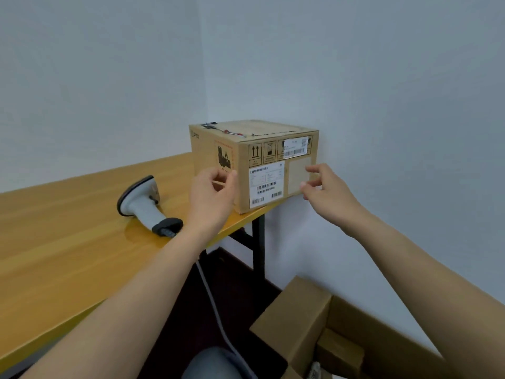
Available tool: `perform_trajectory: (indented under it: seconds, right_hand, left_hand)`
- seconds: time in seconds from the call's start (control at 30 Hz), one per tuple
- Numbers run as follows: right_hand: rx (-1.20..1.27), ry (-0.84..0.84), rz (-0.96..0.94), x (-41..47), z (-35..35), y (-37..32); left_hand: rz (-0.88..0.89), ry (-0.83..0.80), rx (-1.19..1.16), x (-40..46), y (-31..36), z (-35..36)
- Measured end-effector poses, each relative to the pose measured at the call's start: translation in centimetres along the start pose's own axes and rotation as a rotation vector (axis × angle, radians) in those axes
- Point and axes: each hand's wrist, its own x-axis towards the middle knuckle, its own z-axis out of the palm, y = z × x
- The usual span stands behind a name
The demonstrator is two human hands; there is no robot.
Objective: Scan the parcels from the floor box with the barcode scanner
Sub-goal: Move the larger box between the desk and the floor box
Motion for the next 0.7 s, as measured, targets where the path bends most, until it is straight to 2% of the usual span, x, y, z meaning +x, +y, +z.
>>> perform_trajectory:
  seconds: [0.13,0.3,0.5,0.7]
  right_hand:
    - [0.103,-0.064,0.073,2.4,2.3,0.3]
    - [0.112,0.053,0.053,6.1,3.5,0.6]
    - [-0.003,0.213,-0.056,9.5,3.7,-0.9]
    - [-0.110,0.160,-0.127,11.4,4.4,-1.9]
  left_hand:
    - [-0.186,0.014,-0.053,1.3,-3.0,1.0]
    - [-0.297,0.017,-0.050,3.1,-5.3,2.2]
    - [-0.262,-0.077,-0.018,4.9,-6.4,3.2]
    - [-0.214,-0.190,-0.098,4.9,-6.7,3.4]
